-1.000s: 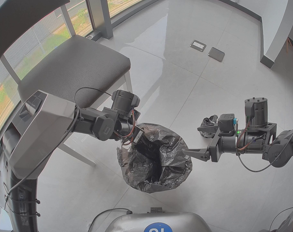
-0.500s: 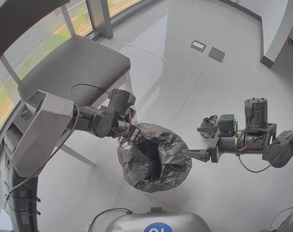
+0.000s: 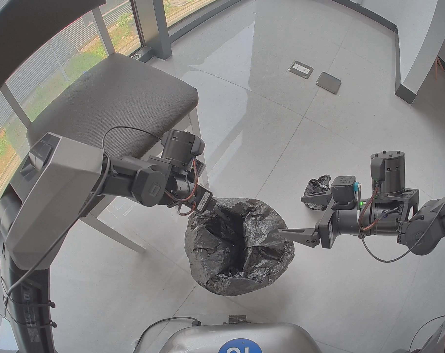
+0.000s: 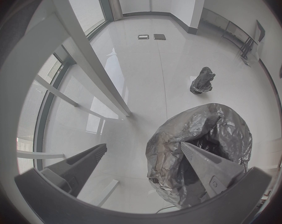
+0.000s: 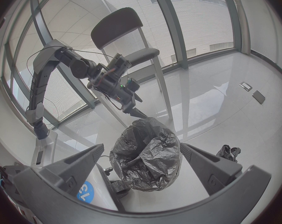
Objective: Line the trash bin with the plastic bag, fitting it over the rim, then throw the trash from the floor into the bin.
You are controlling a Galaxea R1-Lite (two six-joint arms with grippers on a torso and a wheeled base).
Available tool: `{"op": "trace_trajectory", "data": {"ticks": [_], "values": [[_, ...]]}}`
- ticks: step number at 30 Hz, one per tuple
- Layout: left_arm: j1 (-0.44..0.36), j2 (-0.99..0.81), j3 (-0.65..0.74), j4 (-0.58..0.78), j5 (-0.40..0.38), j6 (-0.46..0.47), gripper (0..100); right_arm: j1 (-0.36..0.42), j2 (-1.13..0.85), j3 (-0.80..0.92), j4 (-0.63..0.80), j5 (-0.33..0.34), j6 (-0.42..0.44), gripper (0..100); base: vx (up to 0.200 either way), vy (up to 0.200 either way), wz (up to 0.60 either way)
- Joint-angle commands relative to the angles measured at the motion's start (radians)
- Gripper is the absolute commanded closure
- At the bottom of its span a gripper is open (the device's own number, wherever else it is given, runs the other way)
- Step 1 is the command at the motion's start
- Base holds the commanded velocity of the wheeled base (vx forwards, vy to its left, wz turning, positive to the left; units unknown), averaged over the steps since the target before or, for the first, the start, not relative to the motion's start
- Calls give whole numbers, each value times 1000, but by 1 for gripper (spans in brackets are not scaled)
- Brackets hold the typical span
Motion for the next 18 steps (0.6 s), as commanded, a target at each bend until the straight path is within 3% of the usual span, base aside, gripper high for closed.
{"op": "trace_trajectory", "data": {"ticks": [1,18], "values": [[-28,-95,65,-2,4,-3,0,-38,84,-8,-3,-1,-3,0,0,0,0],[-90,-215,142,-8,4,-45,0,-31,337,-136,86,-5,-77,0,0,0,0]]}}
